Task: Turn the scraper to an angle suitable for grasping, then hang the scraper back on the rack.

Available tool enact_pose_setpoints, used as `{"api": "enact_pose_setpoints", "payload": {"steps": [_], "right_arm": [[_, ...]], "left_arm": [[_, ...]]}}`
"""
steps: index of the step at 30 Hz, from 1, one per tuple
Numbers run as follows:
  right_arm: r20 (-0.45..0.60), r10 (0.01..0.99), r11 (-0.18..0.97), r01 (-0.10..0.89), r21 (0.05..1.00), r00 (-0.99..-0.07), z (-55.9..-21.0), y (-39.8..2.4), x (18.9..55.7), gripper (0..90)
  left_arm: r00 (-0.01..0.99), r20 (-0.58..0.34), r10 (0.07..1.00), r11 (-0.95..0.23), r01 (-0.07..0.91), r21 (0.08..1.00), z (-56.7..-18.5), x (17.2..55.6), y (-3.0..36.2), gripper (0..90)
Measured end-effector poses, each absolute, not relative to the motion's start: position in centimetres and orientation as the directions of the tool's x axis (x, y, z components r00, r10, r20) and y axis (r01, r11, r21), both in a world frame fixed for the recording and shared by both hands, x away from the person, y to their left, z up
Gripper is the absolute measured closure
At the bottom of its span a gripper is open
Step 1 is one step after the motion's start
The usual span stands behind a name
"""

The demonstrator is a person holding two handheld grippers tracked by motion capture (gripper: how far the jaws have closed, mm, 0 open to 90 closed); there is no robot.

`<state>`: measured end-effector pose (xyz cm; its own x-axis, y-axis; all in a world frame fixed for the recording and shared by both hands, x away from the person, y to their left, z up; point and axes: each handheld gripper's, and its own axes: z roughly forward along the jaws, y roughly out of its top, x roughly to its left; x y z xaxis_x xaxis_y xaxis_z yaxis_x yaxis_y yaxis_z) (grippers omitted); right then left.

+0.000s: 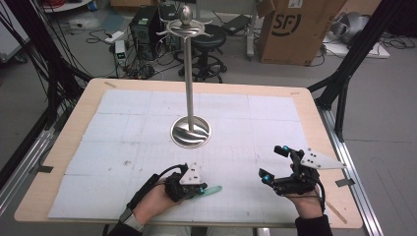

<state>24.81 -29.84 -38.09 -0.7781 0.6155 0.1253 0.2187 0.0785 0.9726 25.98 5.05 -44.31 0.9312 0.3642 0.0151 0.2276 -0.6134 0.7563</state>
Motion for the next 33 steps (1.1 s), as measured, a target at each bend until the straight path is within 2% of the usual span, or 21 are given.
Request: {"api": "enact_pose_setpoints", "payload": {"steps": [2, 5, 6, 8, 9, 10, 13, 15, 16, 17, 18, 21, 22, 25, 28, 33], "right_arm": [[0.123, 0.614, 0.079, 0.216, 0.973, -0.780, -38.0, -29.8, 24.8, 0.3], [0.128, 0.615, 0.074, 0.218, 0.973, -0.778, -37.9, -29.9, 24.7, 0.3], [0.126, 0.616, 0.070, 0.214, 0.974, -0.778, -37.9, -30.1, 24.8, 0.3], [0.131, 0.620, 0.067, 0.218, 0.974, -0.774, -37.9, -30.1, 24.8, 0.3], [0.133, 0.622, 0.065, 0.220, 0.973, -0.772, -38.0, -30.2, 25.0, 0.3], [0.133, 0.622, 0.065, 0.220, 0.973, -0.772, -38.0, -30.2, 25.0, 0.3], [0.136, 0.626, 0.068, 0.227, 0.972, -0.768, -38.2, -30.2, 25.0, 0.3], [0.136, 0.626, 0.067, 0.227, 0.972, -0.768, -38.2, -30.2, 25.0, 0.3], [0.135, 0.626, 0.066, 0.225, 0.972, -0.768, -38.1, -30.2, 25.0, 0.3], [0.136, 0.626, 0.064, 0.225, 0.972, -0.768, -38.1, -30.1, 25.0, 0.3], [0.132, 0.622, 0.068, 0.221, 0.973, -0.771, -38.0, -30.0, 25.0, 0.3], [0.131, 0.621, 0.072, 0.223, 0.972, -0.773, -38.1, -30.0, 25.0, 0.3], [0.136, 0.621, 0.069, 0.227, 0.971, -0.772, -38.2, -30.0, 25.1, 0.3], [0.139, 0.619, 0.067, 0.228, 0.971, -0.773, -38.2, -30.0, 25.1, 0.3], [0.140, 0.618, 0.063, 0.226, 0.972, -0.774, -38.1, -30.0, 25.1, 0.3], [0.141, 0.618, 0.057, 0.223, 0.973, -0.773, -37.9, -30.1, 25.0, 0.3]], "left_arm": [[0.924, 0.015, 0.382, -0.588, 0.230, 0.775, -44.0, 26.2, 5.3, 89.9], [0.911, -0.046, 0.411, -0.497, 0.266, 0.826, -42.9, 26.4, 6.3, 89.6], [0.904, -0.068, 0.421, -0.456, 0.276, 0.846, -42.4, 26.5, 6.9, 82.2], [0.899, -0.087, 0.429, -0.395, 0.273, 0.877, -41.5, 26.4, 8.0, 80.0], [0.894, -0.087, 0.439, -0.361, 0.264, 0.894, -41.2, 26.3, 8.5, 66.1], [0.898, -0.081, 0.432, -0.342, 0.246, 0.907, -40.8, 26.2, 9.1, 66.1], [0.911, -0.060, 0.408, -0.265, 0.181, 0.947, -40.0, 25.9, 10.6, 48.4], [0.916, -0.054, 0.398, -0.247, 0.164, 0.955, -39.6, 25.8, 11.4, 45.9], [0.921, -0.047, 0.387, -0.244, 0.151, 0.958, -39.6, 25.8, 11.7, 39.8], [0.918, -0.054, 0.392, -0.257, 0.166, 0.952, -39.4, 25.8, 11.8, 31.3], [0.913, -0.059, 0.404, -0.279, 0.184, 0.943, -39.3, 25.8, 11.9, 16.3], [0.923, -0.038, 0.382, -0.312, 0.168, 0.935, -39.1, 25.7, 12.1, 14.3], [0.924, -0.037, 0.382, -0.324, 0.171, 0.930, -39.1, 25.6, 12.1, 8.7], [0.925, -0.019, 0.379, -0.352, 0.164, 0.922, -39.1, 25.5, 12.0, 8.8], [0.921, -0.046, 0.386, -0.361, 0.197, 0.911, -39.2, 25.5, 11.8, 9.0], [0.938, -0.026, 0.345, -0.460, 0.192, 0.867, -39.6, 25.4, 10.6, 11.0]]}}
